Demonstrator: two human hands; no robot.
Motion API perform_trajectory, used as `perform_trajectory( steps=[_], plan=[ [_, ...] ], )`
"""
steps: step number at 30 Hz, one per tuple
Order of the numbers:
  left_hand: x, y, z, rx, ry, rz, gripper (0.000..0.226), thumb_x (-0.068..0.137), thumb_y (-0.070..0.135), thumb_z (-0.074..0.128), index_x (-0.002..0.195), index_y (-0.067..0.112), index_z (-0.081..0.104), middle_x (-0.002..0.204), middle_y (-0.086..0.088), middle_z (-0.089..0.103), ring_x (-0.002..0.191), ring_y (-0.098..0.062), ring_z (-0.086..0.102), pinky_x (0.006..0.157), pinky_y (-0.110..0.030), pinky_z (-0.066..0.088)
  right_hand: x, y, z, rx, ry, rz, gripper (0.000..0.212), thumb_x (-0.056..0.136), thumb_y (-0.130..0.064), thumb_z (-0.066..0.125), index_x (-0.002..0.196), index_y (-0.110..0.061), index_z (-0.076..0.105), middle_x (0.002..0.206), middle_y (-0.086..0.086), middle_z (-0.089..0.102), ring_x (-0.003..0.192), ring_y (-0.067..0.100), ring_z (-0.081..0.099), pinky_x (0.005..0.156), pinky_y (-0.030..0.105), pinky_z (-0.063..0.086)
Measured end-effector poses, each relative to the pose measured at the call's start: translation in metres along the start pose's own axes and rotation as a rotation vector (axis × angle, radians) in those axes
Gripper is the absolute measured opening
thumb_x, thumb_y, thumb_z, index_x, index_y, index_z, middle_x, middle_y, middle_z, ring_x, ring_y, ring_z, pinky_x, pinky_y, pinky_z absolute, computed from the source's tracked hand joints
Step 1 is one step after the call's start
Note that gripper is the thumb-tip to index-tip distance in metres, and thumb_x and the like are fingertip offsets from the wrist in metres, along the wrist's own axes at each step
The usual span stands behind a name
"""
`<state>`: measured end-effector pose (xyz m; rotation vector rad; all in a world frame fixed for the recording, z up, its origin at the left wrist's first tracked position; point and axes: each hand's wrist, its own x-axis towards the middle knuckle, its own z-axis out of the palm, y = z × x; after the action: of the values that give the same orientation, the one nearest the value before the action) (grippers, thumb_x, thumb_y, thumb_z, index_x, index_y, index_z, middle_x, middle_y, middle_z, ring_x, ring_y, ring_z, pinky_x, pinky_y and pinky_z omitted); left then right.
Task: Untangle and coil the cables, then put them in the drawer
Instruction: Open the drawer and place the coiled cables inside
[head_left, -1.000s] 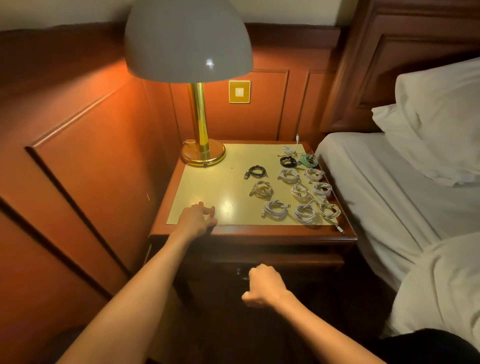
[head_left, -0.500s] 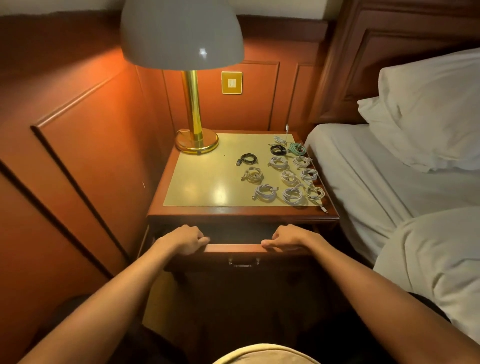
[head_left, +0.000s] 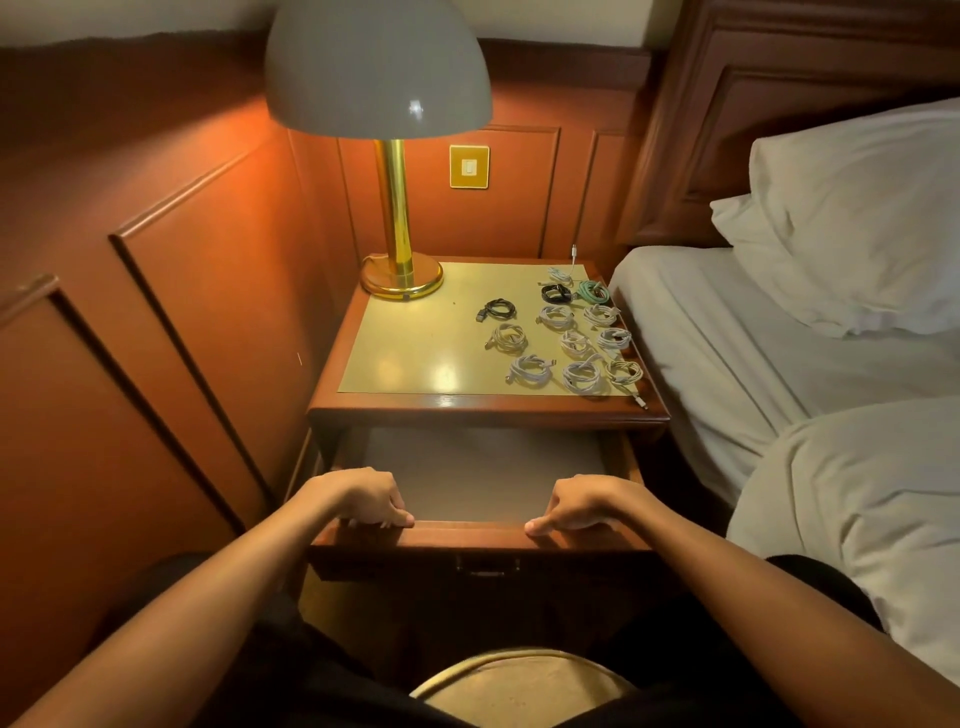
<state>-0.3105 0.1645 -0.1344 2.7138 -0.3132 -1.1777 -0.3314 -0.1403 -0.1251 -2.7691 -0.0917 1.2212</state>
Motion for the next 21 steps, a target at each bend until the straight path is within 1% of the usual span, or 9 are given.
perform_trajectory(
  steps=[3,7,9,11,13,14,16,19,21],
  plan=[
    [-0.004,0.005,0.001,0.03,-0.053,-0.011,0.034,0.096,0.051,0.051,0.084,0.027,0.071,0.085,0.007,0.065,0.081,-0.011,0.061,0.067,-0.025,0.046,-0.005,-0.003,0.003,0.016,-0.038,-0.001,0.065,0.084,-0.071,0.056,0.116,-0.017,0.072,0.111,0.003,0.069,0.103,0.023,0.066,0.08,0.034,0.051],
    [-0.007,0.017,-0.017,-0.017,-0.059,0.038,0.022,0.094,0.044,0.059,0.09,0.027,0.071,0.09,0.007,0.071,0.078,-0.008,0.068,0.061,-0.019,0.05,-0.011,-0.002,-0.026,0.11,-0.114,-0.1,0.047,0.093,-0.052,0.061,0.118,-0.013,0.07,0.108,0.006,0.073,0.102,0.026,0.07,0.08,0.032,0.058],
    [-0.001,0.026,-0.038,-0.209,0.07,0.146,0.019,0.091,0.041,0.065,0.089,0.023,0.073,0.091,0.004,0.075,0.076,-0.008,0.072,0.061,-0.02,0.054,-0.011,0.002,-0.058,0.281,0.042,-0.202,0.033,0.095,-0.039,0.065,0.111,-0.011,0.071,0.099,0.01,0.076,0.091,0.028,0.074,0.069,0.027,0.06],
    [0.011,0.043,-0.064,-0.353,0.306,0.228,0.019,0.088,0.039,0.068,0.088,0.021,0.075,0.084,0.002,0.076,0.07,-0.008,0.072,0.06,-0.021,0.053,-0.008,0.004,-0.095,0.334,0.351,-0.271,0.025,0.092,-0.033,0.069,0.105,-0.012,0.072,0.094,0.009,0.075,0.081,0.027,0.074,0.059,0.022,0.056],
    [0.029,0.064,-0.097,-0.323,0.621,0.251,0.014,0.088,0.035,0.069,0.09,0.023,0.076,0.086,0.004,0.075,0.071,-0.009,0.068,0.065,-0.022,0.05,0.002,0.001,-0.127,0.255,0.664,-0.253,0.035,0.083,-0.039,0.077,0.108,-0.015,0.073,0.102,0.004,0.073,0.085,0.019,0.069,0.065,0.024,0.054],
    [0.039,0.075,-0.113,-0.275,0.763,0.256,0.012,0.088,0.031,0.069,0.095,0.024,0.076,0.092,0.004,0.074,0.075,-0.009,0.066,0.067,-0.023,0.048,0.012,-0.002,-0.139,0.203,0.756,-0.214,0.047,0.078,-0.046,0.079,0.113,-0.015,0.072,0.109,0.004,0.071,0.094,0.018,0.066,0.073,0.03,0.055],
    [0.06,0.094,-0.142,-0.151,0.924,0.293,0.024,0.089,0.024,0.07,0.113,0.024,0.071,0.102,0.001,0.07,0.082,-0.013,0.063,0.07,-0.025,0.048,0.032,-0.007,-0.157,0.076,0.785,-0.119,0.063,0.071,-0.058,0.078,0.116,-0.014,0.069,0.119,0.007,0.067,0.113,0.025,0.059,0.087,0.039,0.054],
    [0.092,0.112,-0.172,0.115,0.904,0.319,0.045,0.09,0.024,0.068,0.134,0.026,0.058,0.115,-0.005,0.061,0.094,-0.021,0.064,0.077,-0.034,0.055,0.055,-0.016,-0.171,-0.127,0.694,-0.025,0.06,0.069,-0.067,0.074,0.096,-0.013,0.065,0.119,0.01,0.065,0.129,0.036,0.043,0.094,0.043,0.045],
    [0.11,0.116,-0.183,0.257,0.821,0.299,0.053,0.091,0.027,0.068,0.141,0.028,0.05,0.124,-0.007,0.056,0.101,-0.026,0.064,0.08,-0.037,0.056,0.063,-0.02,-0.173,-0.192,0.631,-0.026,0.054,0.071,-0.063,0.075,0.096,-0.016,0.064,0.121,0.011,0.065,0.135,0.039,0.036,0.101,0.046,0.04]
  ],
)
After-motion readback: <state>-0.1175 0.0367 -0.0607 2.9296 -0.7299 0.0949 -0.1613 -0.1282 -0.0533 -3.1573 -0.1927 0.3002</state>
